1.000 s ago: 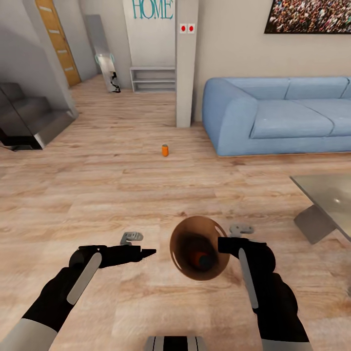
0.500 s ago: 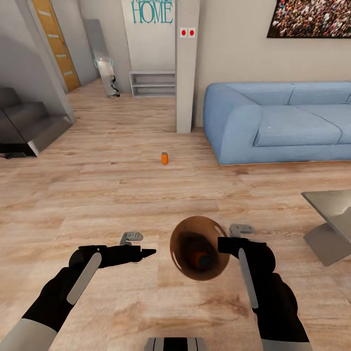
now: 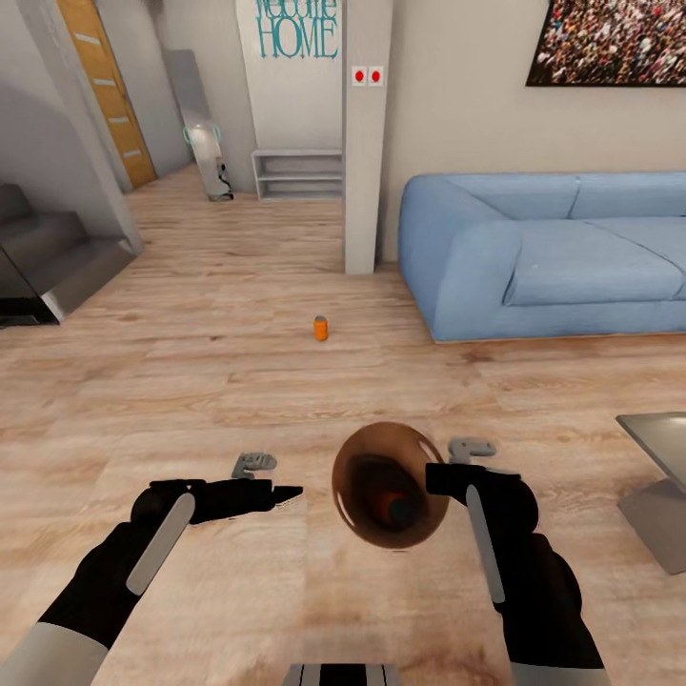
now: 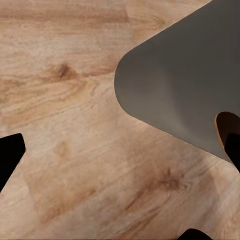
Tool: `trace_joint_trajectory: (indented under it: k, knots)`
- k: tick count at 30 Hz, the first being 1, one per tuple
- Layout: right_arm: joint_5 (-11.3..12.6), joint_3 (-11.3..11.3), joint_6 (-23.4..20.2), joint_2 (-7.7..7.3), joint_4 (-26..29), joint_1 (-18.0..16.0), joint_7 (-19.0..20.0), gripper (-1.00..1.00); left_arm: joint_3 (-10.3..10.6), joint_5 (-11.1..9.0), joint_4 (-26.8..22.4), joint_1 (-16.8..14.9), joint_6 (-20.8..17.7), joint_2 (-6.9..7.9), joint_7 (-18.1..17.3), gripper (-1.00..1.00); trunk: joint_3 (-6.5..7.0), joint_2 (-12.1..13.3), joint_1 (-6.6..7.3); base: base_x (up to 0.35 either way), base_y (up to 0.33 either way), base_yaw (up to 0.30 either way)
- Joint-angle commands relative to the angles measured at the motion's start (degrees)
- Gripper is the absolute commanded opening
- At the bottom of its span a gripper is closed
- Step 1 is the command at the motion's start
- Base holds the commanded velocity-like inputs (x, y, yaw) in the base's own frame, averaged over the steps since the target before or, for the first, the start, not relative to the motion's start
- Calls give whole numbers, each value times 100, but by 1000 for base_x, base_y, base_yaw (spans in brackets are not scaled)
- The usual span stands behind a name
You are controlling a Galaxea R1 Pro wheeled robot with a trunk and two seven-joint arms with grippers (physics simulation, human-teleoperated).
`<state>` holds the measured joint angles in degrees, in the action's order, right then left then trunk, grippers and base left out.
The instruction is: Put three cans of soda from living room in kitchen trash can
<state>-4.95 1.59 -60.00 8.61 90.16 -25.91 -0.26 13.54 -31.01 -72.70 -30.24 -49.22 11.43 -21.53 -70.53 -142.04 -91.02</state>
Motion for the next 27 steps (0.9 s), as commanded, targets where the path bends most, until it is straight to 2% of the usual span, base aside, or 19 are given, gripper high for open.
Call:
trace_joint_trajectory:
  k: [1, 14, 27]
  knots:
    - [126, -1, 0, -1, 1, -1, 17, -100, 0, 1, 1, 0, 0, 2, 0, 100, 10, 0, 0, 338, 0, 0]
    - [126, -1, 0, -5, 1, -1, 17, -100, 0, 34, -6, 0, -24, 16, -4, 100, 119, 0, 0, 318, 9, 0]
    - [126, 0, 0, -8, 1, -1, 17, -100, 8, 61, -24, 0, -26, 17, -9, 100, 143, 0, 0, 258, 247, 0]
